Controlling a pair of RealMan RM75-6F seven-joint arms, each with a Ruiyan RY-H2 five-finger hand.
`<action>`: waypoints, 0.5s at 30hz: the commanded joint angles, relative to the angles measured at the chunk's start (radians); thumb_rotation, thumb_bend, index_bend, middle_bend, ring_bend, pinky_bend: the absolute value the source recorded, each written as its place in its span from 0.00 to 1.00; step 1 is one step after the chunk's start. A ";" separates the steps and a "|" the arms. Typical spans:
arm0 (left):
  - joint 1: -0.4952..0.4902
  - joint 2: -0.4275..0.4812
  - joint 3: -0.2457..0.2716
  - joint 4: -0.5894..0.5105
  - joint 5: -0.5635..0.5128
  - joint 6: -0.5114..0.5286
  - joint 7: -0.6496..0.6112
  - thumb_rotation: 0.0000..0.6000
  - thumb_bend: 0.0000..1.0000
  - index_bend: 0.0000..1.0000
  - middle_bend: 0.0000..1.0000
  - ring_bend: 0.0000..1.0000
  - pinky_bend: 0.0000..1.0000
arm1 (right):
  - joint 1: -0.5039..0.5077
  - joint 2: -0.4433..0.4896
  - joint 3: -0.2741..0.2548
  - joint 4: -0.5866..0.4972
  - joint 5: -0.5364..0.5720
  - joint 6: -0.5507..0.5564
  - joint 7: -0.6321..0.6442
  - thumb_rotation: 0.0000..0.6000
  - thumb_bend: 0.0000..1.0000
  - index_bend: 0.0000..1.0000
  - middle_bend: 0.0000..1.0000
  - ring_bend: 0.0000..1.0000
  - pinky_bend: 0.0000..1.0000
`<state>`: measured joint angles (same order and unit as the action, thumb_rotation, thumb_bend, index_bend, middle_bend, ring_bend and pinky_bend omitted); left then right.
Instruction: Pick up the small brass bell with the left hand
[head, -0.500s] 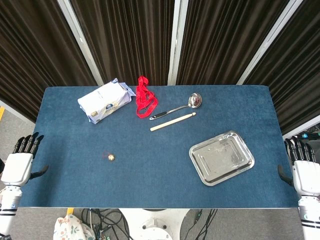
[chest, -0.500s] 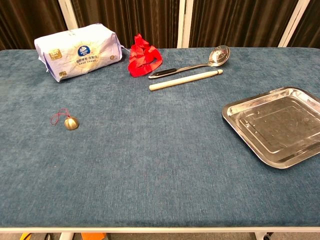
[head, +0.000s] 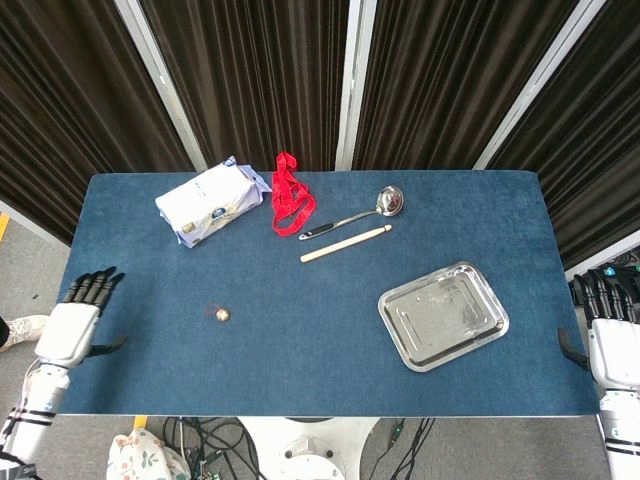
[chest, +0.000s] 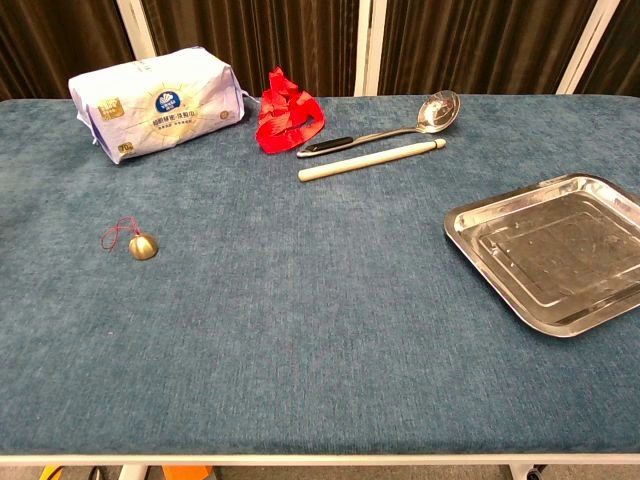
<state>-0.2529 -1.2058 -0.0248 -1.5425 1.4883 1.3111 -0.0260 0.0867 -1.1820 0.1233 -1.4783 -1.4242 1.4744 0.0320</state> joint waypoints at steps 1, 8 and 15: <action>-0.036 -0.022 0.001 -0.013 0.030 -0.037 -0.009 1.00 0.17 0.08 0.01 0.00 0.06 | 0.001 0.001 0.001 0.003 0.000 -0.001 0.005 1.00 0.30 0.00 0.00 0.00 0.00; -0.135 -0.115 -0.018 0.011 0.030 -0.166 0.005 1.00 0.17 0.12 0.04 0.00 0.06 | 0.009 0.008 0.007 -0.003 0.000 -0.006 0.003 1.00 0.30 0.00 0.00 0.00 0.00; -0.199 -0.197 -0.036 0.069 0.011 -0.239 -0.021 1.00 0.17 0.19 0.06 0.00 0.06 | 0.008 0.020 0.012 -0.004 0.014 -0.012 0.008 1.00 0.30 0.00 0.00 0.00 0.00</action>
<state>-0.4399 -1.3880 -0.0554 -1.4867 1.5043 1.0830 -0.0395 0.0948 -1.1632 0.1341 -1.4824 -1.4112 1.4636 0.0400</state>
